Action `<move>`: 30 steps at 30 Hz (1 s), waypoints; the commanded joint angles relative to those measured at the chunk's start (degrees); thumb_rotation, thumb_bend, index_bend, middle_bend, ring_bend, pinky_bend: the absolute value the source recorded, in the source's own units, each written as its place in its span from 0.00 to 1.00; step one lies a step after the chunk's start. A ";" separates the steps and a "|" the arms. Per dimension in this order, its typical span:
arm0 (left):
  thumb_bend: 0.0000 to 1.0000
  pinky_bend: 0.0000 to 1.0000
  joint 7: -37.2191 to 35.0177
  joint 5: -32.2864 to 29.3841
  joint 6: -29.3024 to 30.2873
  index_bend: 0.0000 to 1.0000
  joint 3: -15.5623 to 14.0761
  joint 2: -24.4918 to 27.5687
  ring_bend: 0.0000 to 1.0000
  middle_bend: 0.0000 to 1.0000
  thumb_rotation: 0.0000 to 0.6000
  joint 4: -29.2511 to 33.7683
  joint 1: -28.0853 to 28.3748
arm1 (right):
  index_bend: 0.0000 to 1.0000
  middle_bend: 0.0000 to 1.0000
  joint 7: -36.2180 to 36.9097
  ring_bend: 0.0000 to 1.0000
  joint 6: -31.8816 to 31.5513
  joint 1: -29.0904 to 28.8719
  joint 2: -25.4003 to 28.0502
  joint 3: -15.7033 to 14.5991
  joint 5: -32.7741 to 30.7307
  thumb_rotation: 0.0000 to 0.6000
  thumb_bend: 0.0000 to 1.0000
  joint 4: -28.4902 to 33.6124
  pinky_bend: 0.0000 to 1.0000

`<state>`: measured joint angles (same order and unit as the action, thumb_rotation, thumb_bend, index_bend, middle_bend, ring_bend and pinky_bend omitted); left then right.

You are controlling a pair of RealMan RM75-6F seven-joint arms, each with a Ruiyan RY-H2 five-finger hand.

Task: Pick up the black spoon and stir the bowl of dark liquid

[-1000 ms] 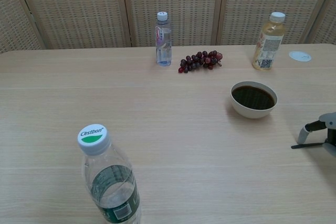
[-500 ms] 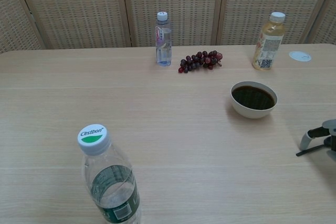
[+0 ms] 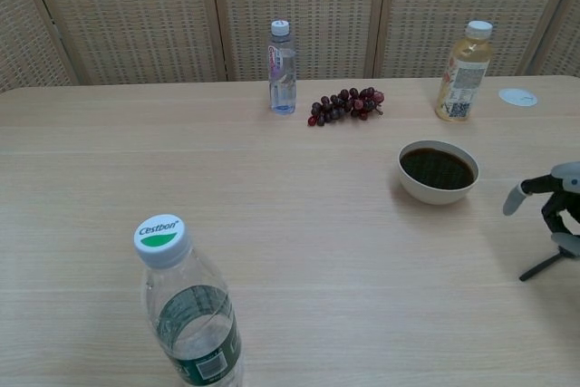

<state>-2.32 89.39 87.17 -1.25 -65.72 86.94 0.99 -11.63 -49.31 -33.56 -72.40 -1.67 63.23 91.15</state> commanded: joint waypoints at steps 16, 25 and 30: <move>0.26 0.00 -0.81 -0.05 0.28 0.00 -0.13 -0.03 0.00 0.00 1.00 -0.54 -0.31 | 0.51 0.40 -4.89 0.33 -13.24 4.84 -3.59 0.22 12.03 1.00 0.40 -2.76 0.41; 0.26 0.00 -1.75 -0.17 0.70 0.00 -0.21 -0.09 0.00 0.00 1.00 -1.46 -0.71 | 0.51 0.74 -4.65 0.72 -11.69 4.92 -6.69 -0.35 14.13 1.00 0.40 -9.85 0.82; 0.26 0.00 -2.09 -0.14 0.80 0.00 -0.22 -0.20 0.00 0.00 1.00 -1.79 -0.82 | 0.54 0.90 -4.56 0.89 -9.46 4.60 -8.32 -0.81 14.72 1.00 0.40 -13.51 0.99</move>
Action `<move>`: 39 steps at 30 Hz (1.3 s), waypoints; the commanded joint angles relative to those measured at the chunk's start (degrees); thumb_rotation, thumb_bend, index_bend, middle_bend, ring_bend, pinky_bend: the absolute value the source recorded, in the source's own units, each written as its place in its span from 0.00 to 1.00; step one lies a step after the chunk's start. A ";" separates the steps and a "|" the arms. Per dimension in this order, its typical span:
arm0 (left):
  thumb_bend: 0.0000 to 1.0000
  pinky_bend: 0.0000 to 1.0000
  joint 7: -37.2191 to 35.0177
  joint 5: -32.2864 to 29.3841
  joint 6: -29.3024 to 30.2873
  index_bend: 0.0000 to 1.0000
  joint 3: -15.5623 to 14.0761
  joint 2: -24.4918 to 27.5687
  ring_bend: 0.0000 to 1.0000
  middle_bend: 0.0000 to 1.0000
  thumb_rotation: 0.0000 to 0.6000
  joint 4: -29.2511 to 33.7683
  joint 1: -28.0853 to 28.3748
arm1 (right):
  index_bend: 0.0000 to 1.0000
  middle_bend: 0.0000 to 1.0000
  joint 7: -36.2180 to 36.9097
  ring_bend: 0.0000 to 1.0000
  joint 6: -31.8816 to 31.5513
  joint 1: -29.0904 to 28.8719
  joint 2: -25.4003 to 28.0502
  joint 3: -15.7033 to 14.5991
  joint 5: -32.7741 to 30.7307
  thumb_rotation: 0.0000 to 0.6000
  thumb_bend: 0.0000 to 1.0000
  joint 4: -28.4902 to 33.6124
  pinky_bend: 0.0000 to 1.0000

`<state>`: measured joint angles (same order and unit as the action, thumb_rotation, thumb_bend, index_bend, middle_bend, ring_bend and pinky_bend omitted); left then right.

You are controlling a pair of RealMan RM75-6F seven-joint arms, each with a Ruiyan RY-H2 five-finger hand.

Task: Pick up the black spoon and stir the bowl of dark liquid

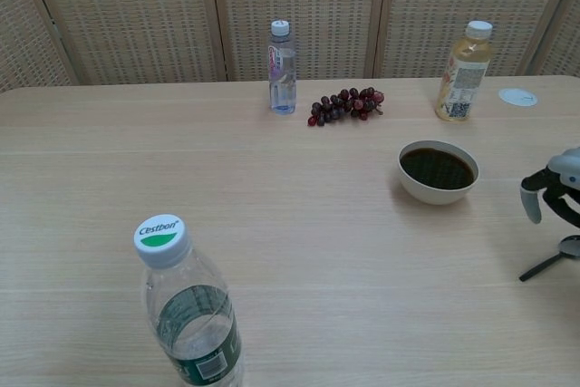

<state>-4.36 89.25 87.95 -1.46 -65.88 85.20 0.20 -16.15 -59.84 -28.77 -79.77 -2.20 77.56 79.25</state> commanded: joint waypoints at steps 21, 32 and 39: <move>0.26 0.00 -0.43 -0.28 -0.07 0.00 -0.16 -0.21 0.00 0.00 1.00 -0.72 -0.45 | 0.57 0.93 0.80 0.92 5.98 -1.36 -6.02 0.32 1.14 1.00 0.49 -7.96 1.00; 0.26 0.00 -0.58 -0.28 0.02 0.00 -0.18 -0.26 0.00 0.00 1.00 -0.82 -0.60 | 0.57 0.93 -0.01 0.92 7.30 -1.37 -6.90 0.30 0.82 1.00 0.49 -9.49 1.00; 0.26 0.00 -0.65 -0.37 0.29 0.00 -0.21 -0.20 0.00 0.00 1.00 -0.91 -0.88 | 0.57 0.93 -0.61 0.92 7.98 -1.56 -7.69 0.13 1.28 1.00 0.49 -10.74 1.00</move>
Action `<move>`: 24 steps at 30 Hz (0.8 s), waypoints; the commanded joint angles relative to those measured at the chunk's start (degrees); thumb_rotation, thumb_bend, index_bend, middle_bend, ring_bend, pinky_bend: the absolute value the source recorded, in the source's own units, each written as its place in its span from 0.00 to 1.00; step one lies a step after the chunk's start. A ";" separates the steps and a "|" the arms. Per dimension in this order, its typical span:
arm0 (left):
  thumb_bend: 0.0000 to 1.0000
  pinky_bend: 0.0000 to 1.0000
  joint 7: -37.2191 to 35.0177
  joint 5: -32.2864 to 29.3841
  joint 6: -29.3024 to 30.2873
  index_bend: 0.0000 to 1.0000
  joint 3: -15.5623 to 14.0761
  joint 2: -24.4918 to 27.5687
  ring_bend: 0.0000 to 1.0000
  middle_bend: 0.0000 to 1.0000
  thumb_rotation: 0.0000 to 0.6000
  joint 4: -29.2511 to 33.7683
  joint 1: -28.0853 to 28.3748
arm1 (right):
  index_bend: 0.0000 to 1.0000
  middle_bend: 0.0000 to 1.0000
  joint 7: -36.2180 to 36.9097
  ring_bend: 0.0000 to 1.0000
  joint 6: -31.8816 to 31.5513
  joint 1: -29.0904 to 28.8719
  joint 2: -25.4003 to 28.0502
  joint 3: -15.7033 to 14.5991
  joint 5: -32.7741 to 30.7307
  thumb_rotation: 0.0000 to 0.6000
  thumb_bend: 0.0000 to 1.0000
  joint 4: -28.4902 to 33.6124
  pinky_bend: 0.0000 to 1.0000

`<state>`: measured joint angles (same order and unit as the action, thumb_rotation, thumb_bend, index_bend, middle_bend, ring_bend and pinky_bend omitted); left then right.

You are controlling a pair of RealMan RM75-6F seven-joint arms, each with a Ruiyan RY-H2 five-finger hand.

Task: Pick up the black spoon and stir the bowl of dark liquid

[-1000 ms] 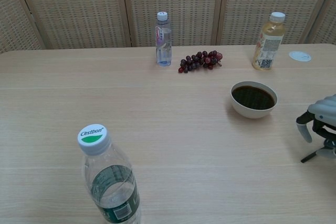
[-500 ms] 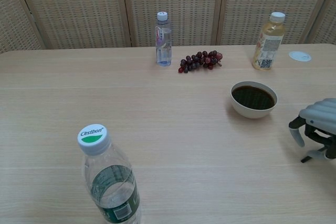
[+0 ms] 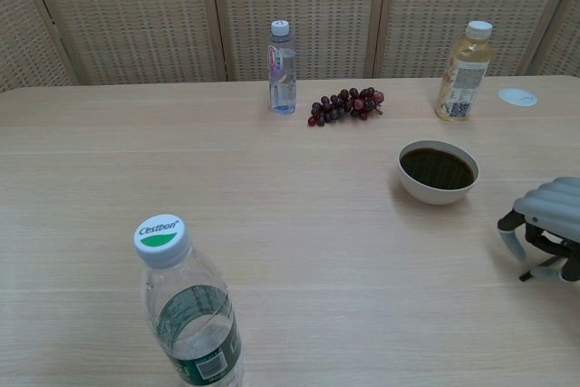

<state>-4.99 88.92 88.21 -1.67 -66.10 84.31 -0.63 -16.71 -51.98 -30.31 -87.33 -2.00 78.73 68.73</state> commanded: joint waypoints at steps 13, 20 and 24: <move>0.26 0.00 0.27 0.26 0.28 0.00 -0.06 0.06 0.00 0.00 1.00 0.30 -0.20 | 0.57 0.92 0.39 0.92 0.56 0.45 -0.57 -0.55 0.74 1.00 0.49 -1.74 1.00; 0.26 0.00 0.20 0.24 0.26 0.00 0.02 0.05 0.00 0.00 1.00 0.27 -0.20 | 0.57 0.92 0.52 0.92 1.02 0.47 -0.99 -0.47 0.87 1.00 0.49 -2.27 1.00; 0.26 0.00 0.02 0.11 0.30 0.00 0.06 0.00 0.00 0.00 1.00 0.05 -0.29 | 0.57 0.92 0.42 0.92 1.38 0.21 -1.27 -0.14 0.80 1.00 0.49 -2.55 1.00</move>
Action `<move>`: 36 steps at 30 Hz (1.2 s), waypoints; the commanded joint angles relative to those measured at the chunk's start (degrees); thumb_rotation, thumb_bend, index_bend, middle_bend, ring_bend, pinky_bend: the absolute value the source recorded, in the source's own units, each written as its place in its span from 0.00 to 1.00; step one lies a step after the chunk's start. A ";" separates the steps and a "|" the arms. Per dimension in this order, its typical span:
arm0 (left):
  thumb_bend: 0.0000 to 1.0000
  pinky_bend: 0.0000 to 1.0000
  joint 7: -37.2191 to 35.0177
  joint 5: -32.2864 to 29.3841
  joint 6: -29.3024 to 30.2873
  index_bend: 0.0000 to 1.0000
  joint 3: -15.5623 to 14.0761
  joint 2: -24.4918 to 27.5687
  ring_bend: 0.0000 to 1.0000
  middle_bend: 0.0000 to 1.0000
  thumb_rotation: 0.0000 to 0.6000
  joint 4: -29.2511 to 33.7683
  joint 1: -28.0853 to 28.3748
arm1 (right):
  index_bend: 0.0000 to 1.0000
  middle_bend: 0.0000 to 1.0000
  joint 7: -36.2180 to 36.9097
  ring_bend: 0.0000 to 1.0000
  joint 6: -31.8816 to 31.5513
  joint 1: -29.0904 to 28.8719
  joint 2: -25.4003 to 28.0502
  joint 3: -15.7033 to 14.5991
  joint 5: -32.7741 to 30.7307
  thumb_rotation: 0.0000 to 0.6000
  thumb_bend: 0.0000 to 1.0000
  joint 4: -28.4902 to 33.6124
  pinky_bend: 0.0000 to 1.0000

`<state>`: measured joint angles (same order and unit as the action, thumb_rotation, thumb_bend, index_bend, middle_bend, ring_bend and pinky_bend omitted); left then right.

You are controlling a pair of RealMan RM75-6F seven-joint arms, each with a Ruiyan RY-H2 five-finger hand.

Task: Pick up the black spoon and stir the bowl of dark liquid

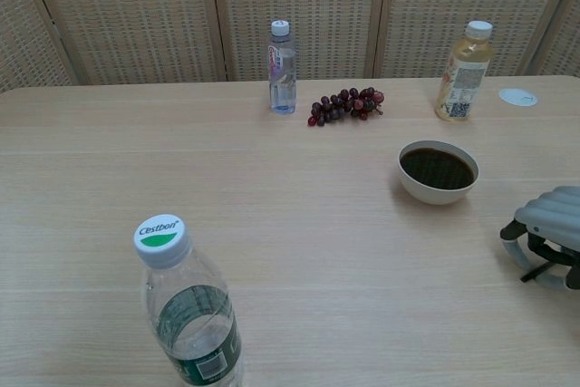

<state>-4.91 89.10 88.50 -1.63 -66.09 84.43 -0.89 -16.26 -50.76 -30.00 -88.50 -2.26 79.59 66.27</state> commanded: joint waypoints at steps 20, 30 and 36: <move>0.26 0.00 -0.59 -0.25 0.19 0.00 0.06 -0.22 0.00 0.00 1.00 -0.68 -0.36 | 0.65 0.93 0.98 0.93 1.39 0.21 -1.13 0.65 -1.29 1.00 0.63 -1.21 1.00; 0.26 0.00 -0.58 -0.05 0.32 0.00 0.14 -0.26 0.00 0.00 1.00 -0.67 -0.33 | 0.70 0.94 4.84 0.94 1.34 0.45 0.48 1.72 -1.95 1.00 0.74 1.39 1.00; 0.25 0.00 -0.70 -0.04 0.31 0.00 0.12 -0.38 0.00 0.00 1.00 -0.81 -0.37 | 0.72 0.95 8.76 0.94 1.32 0.29 2.90 3.46 -3.06 1.00 0.76 5.32 1.00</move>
<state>-5.61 89.05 88.81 -1.51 -66.47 83.61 -1.26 -8.10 -49.47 -29.63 -86.19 0.75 76.85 70.93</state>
